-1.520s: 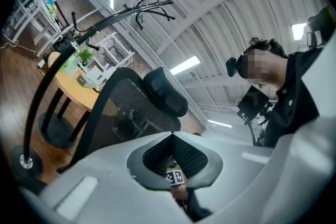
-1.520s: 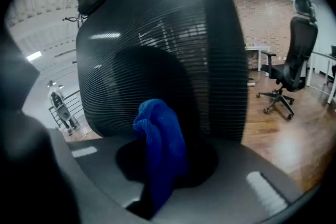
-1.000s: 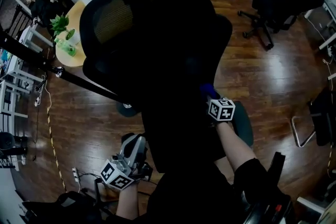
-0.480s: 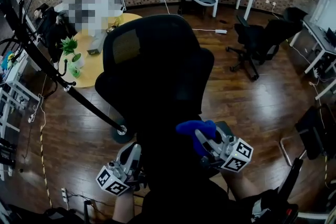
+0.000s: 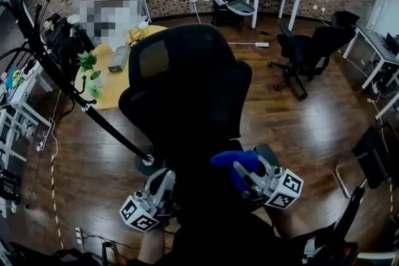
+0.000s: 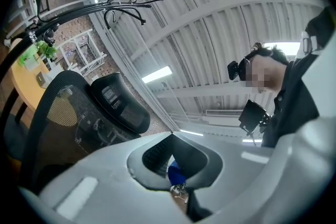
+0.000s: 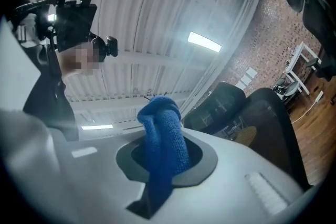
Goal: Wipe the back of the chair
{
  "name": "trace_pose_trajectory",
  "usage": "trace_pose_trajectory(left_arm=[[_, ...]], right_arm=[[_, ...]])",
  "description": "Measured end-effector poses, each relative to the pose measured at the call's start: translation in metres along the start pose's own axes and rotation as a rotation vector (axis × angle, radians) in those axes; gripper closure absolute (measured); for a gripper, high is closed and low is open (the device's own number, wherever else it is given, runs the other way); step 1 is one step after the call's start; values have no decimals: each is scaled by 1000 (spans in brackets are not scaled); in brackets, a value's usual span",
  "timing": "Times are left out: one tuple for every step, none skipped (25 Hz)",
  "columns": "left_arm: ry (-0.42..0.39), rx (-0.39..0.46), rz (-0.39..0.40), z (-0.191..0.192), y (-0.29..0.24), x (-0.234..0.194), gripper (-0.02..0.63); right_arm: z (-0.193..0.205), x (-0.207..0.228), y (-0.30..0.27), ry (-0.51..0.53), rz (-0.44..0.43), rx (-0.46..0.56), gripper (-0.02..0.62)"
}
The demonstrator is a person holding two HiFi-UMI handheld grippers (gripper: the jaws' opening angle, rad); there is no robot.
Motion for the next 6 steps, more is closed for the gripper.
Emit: trace_pose_trajectory(left_arm=[[-2,2,-3,0,1,2,614],[-4,1,-5,-1,1,4,614],[-6,0,-7,-1,2,6,614],[-7,-2,-10,-1,2,8,614],[-8,-4,-14,-1,3,10,614],[-9,-6,-18,0,3,11,614]], right_arm=[[0,-1,1,-2,-4,-1,557],[0,-3,2,-4,-9,-2,557],[0,-5,3,-4,-14,-4,557],[1,-6,3,-4,-18,-7,557],[1,-8,4,-3,-22,-10,557],[1,-9,4,-2,-26,-14,557]])
Point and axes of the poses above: the fingertips, and each gripper's own axes: y backward along the fingers, x to its right, z out of its underside, the point moved 4 cm from there along y, backward along the fingers, and after that the axes turned 13 degrees about z, right-handed, at the moved point
